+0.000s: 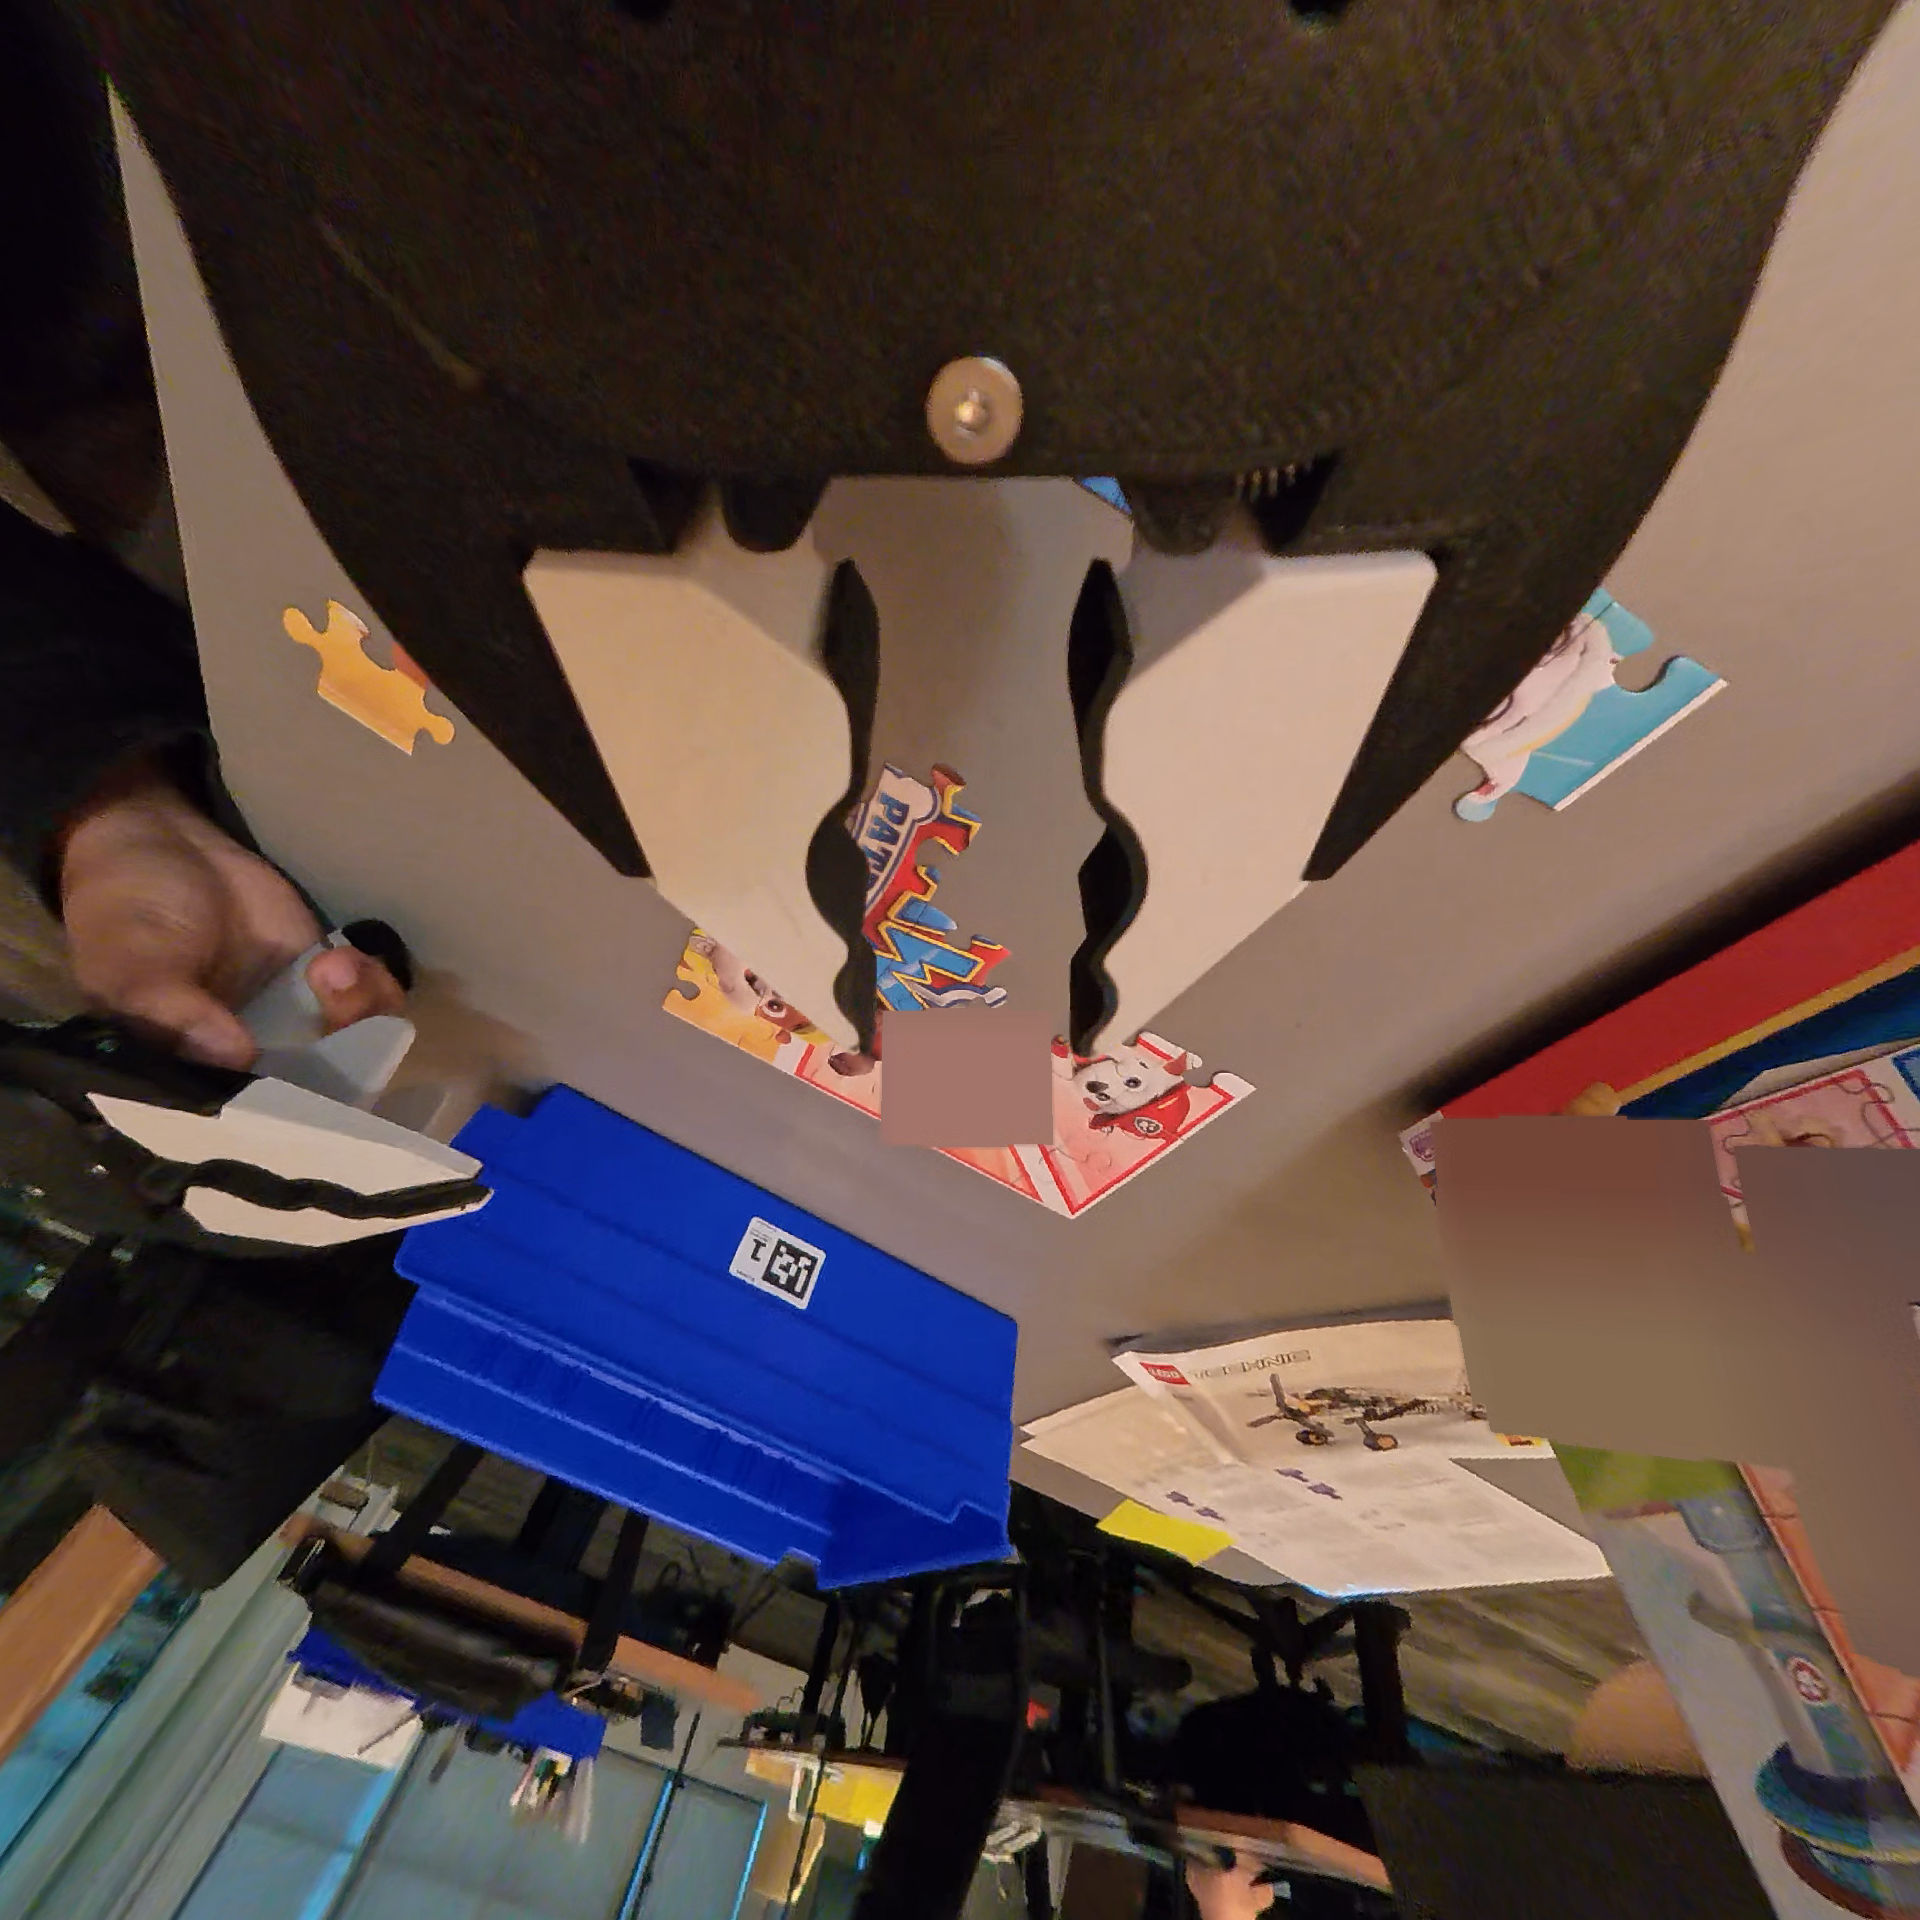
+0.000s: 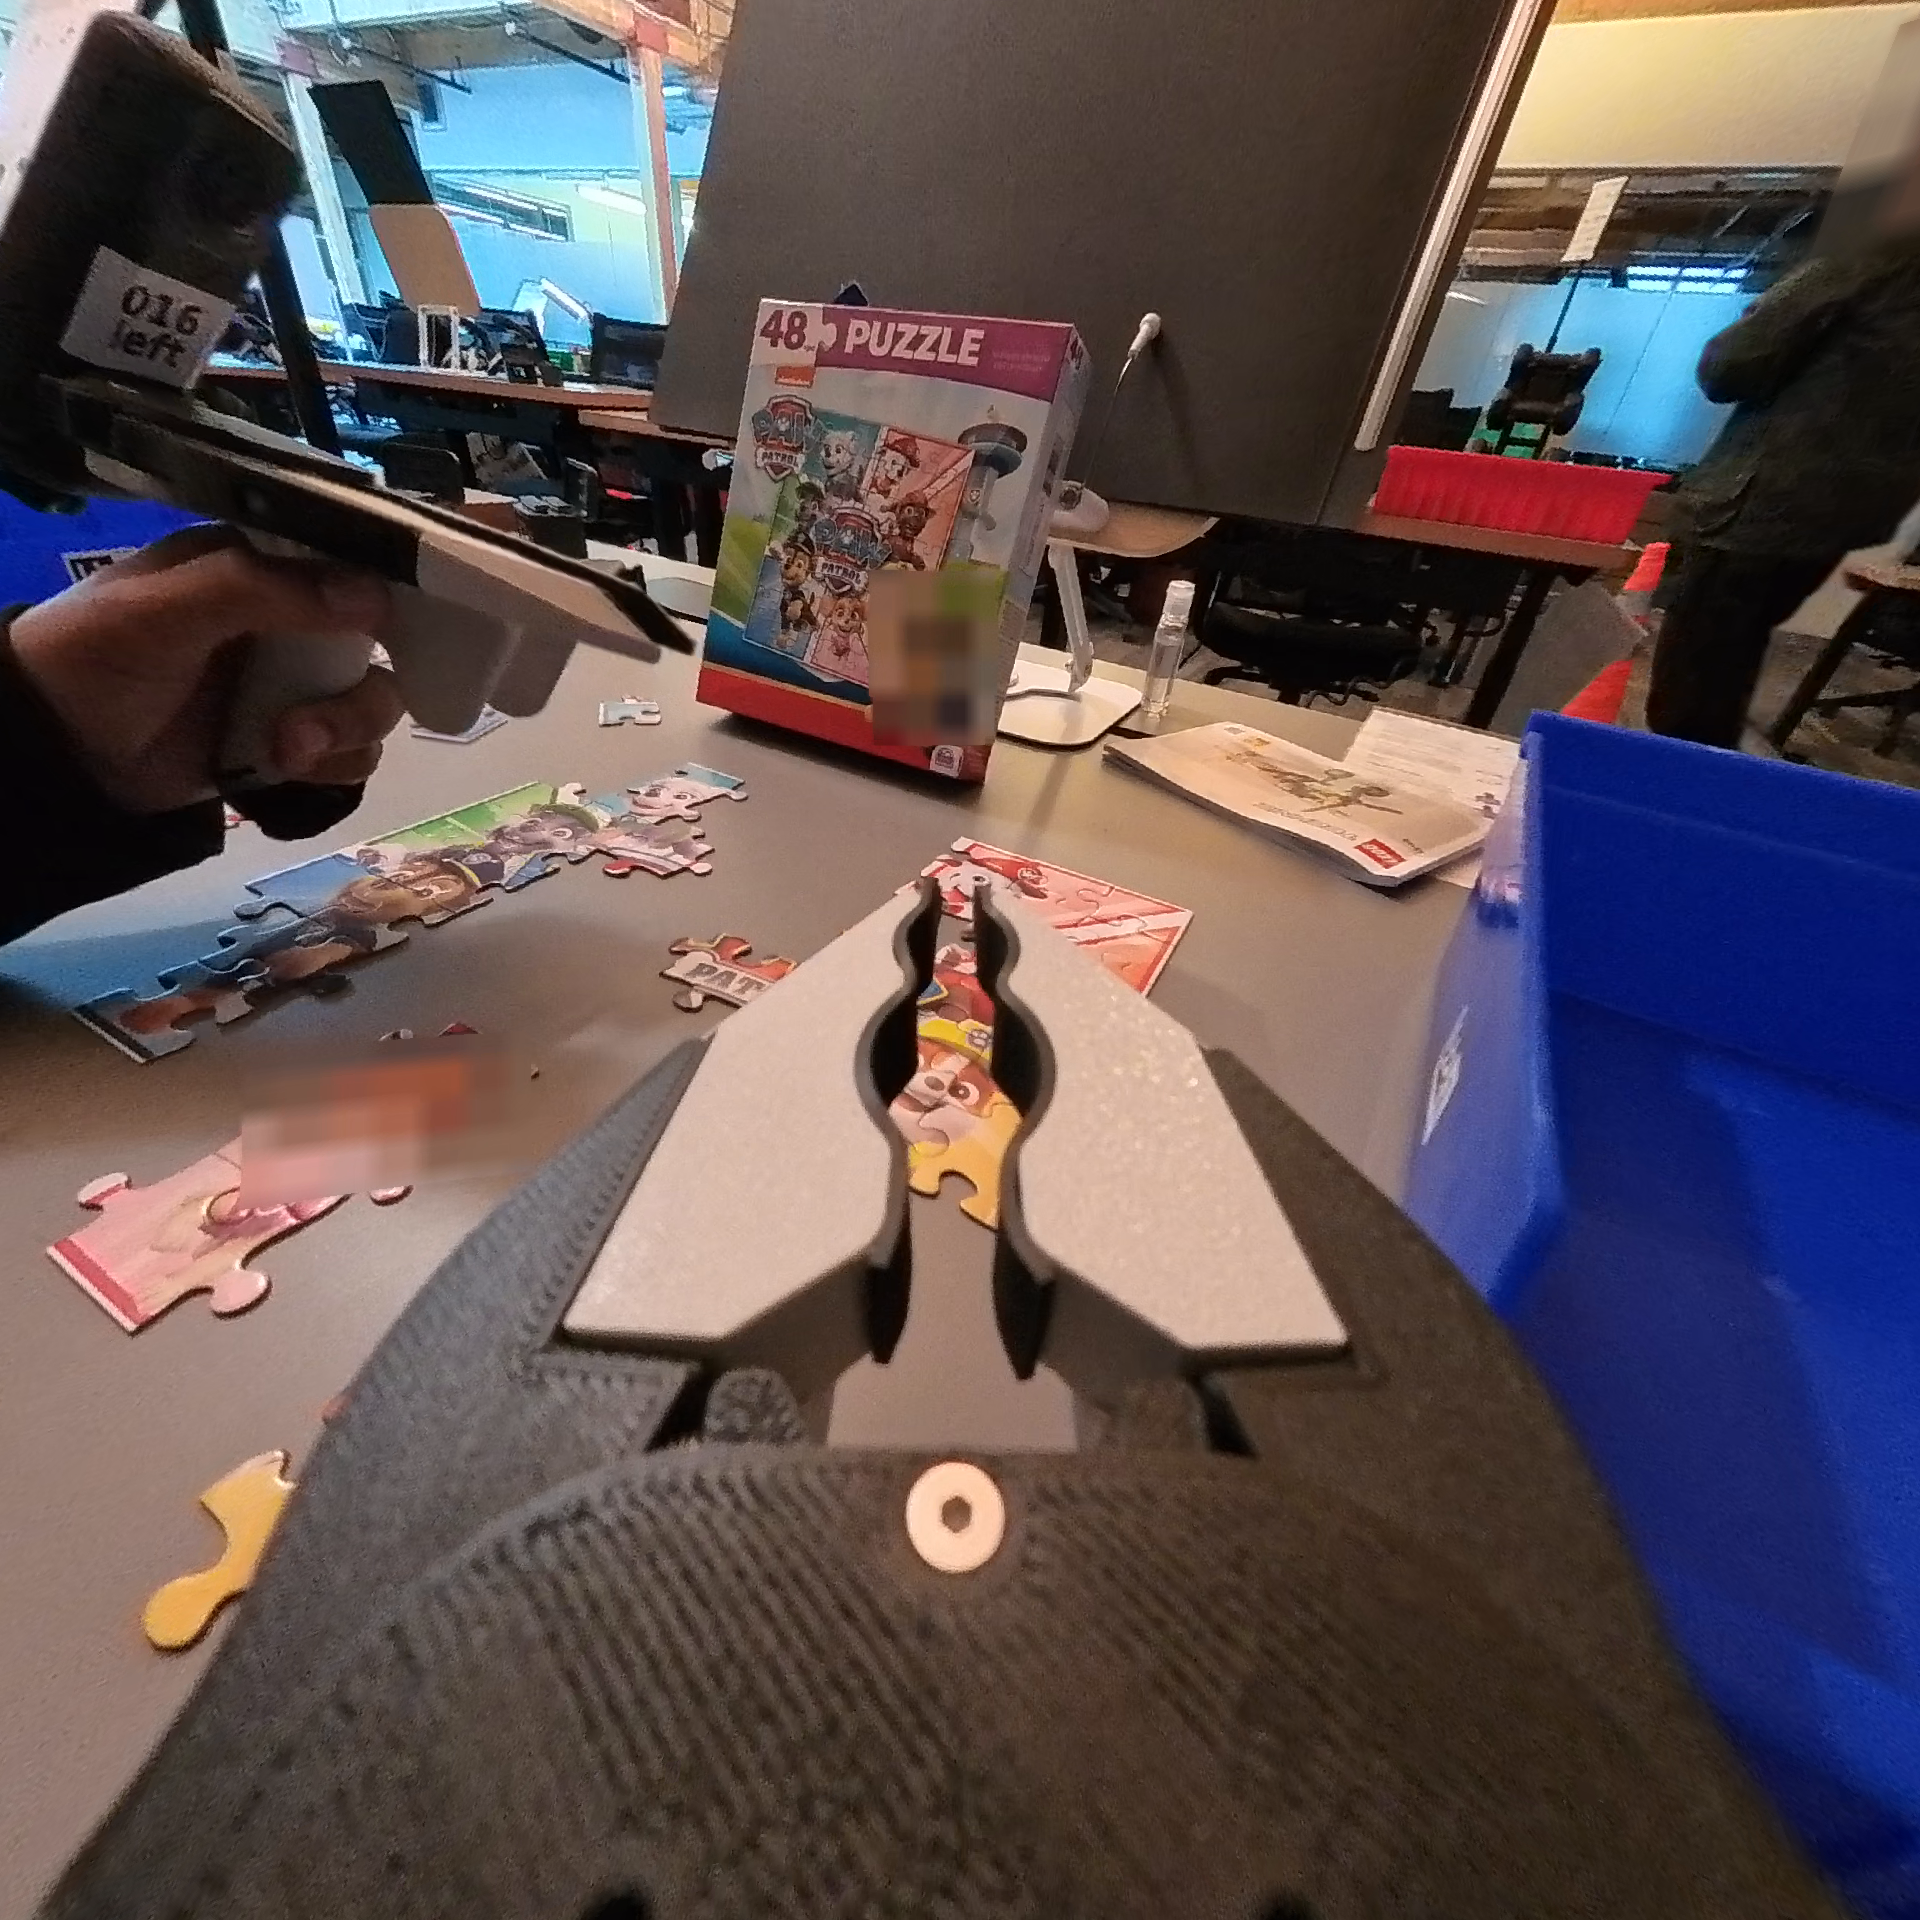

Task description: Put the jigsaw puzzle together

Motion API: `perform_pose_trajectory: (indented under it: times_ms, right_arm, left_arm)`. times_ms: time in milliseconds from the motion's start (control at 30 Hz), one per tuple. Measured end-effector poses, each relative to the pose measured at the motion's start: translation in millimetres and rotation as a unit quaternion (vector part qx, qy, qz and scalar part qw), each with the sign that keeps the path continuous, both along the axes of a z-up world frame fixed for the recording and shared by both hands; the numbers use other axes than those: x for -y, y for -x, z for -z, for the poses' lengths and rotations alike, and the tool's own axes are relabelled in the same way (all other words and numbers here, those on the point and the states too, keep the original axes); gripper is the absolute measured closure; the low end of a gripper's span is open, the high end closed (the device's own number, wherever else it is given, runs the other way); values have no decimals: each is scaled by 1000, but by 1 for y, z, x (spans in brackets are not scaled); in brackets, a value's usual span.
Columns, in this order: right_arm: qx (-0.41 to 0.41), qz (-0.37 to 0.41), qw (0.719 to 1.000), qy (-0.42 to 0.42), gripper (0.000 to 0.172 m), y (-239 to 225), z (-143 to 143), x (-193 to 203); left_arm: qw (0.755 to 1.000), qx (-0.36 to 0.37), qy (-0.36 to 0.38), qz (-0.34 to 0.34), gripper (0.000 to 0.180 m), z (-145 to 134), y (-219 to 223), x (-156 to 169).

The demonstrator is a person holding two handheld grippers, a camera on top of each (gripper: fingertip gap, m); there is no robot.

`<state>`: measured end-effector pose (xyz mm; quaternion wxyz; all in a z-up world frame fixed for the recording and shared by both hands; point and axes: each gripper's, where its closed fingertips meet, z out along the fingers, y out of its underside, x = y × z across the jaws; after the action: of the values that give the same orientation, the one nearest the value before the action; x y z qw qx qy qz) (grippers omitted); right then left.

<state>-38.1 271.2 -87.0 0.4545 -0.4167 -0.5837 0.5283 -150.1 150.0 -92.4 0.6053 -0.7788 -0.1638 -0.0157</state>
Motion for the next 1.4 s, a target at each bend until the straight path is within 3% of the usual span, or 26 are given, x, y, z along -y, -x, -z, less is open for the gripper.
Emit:
perform_pose_trajectory:
  times_ms: [933, 1033, 1100, 1200, 1300, 1400]
  right_arm:
    - [-1, -3, 1000, -3, 166, 0, 0, 2]
    - [12, -73, 997, -34, 157, -10, -1, 22]
    - [74, -168, 980, -81, 156, -28, 10, 48]
    - [225, -275, 928, -112, 151, -61, 54, 73]
    - [302, -309, 892, -132, 145, -77, 89, 78]
    - [324, -333, 878, -114, 144, -84, 96, 82]
  left_arm:
    - [1000, 2, -26, -9, 145, -9, 5, 6]
    - [1000, -2, -21, -11, 145, -7, 6, 6]
    - [1000, 1, -23, -11, 145, -7, 6, 7]
    - [999, 12, -31, -6, 145, -7, 5, 6]
    - [1000, 17, -25, -2, 144, -3, 4, 4]
    - [1000, 12, -15, -6, 144, 1, 6, 4]
